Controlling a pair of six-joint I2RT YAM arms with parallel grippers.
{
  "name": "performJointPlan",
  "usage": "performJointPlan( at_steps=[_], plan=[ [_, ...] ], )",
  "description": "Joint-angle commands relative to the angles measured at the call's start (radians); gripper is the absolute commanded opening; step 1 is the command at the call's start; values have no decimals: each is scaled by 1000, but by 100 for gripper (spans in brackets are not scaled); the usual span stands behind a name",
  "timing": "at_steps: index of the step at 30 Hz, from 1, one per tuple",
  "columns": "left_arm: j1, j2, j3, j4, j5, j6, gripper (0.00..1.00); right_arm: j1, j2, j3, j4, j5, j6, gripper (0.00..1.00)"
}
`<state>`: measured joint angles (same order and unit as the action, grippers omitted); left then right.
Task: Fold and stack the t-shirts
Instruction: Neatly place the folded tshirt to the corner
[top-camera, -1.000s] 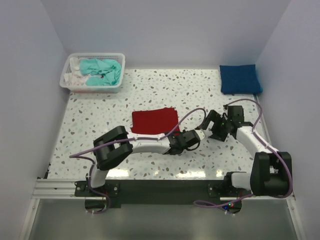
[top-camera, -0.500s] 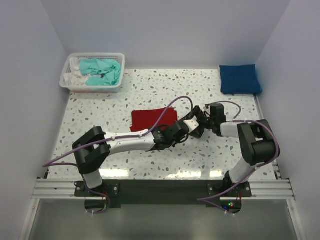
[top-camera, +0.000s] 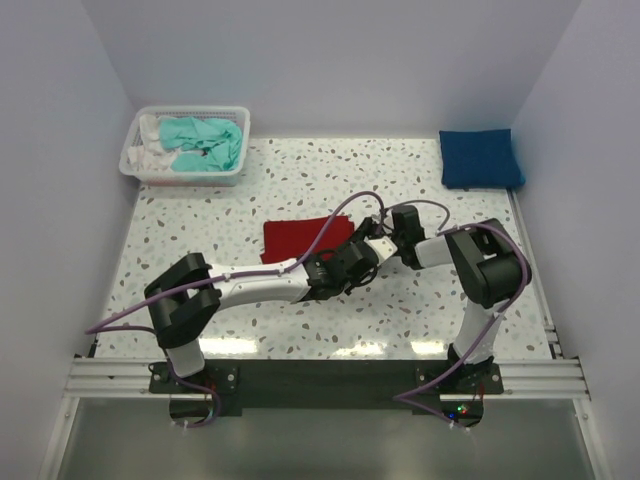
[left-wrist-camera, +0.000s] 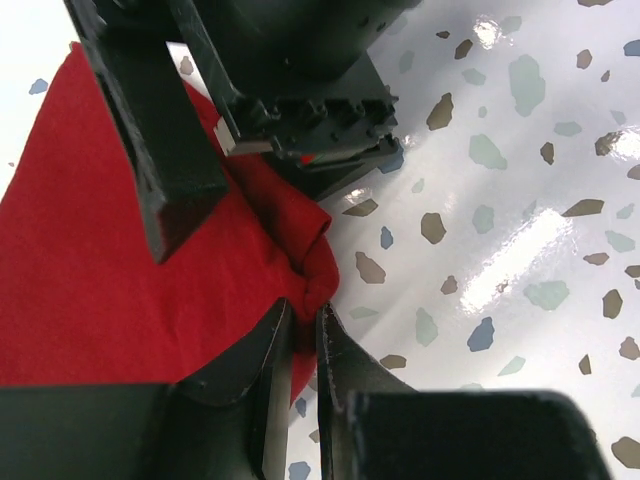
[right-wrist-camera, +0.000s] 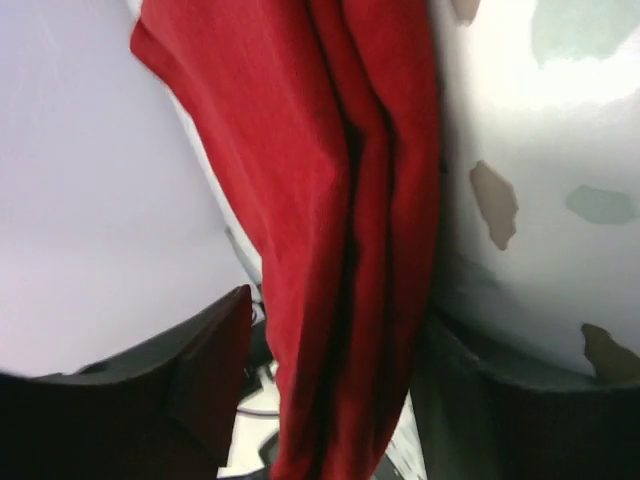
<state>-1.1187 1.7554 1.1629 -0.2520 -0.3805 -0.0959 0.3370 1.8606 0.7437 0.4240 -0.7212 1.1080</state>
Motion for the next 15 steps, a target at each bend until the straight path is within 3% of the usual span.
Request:
performJointPlan(
  at_steps=[1, 3, 4, 6, 8, 9, 15],
  plan=[
    [2, -11, 9, 46, 15, -36, 6, 13, 41, 17, -60, 32, -48, 54],
    [2, -11, 14, 42, 15, -45, 11, 13, 35, 35, -97, 45, -92, 40],
    [3, -10, 15, 40, 14, -48, 14, 13, 34, 45, -143, 54, -111, 26],
    [2, -11, 24, 31, 12, -59, 25, 13, 25, 68, -204, 65, -164, 14],
    [2, -13, 44, 19, 0, -68, 35, 13, 22, 94, -246, 78, -215, 10],
    [3, -14, 56, -4, -17, -83, 39, 11, 19, 103, -295, 86, -235, 0],
    [83, -60, 130, -82, -35, -160, 78, -1, 20, 227, -549, 187, -437, 0]
  ],
)
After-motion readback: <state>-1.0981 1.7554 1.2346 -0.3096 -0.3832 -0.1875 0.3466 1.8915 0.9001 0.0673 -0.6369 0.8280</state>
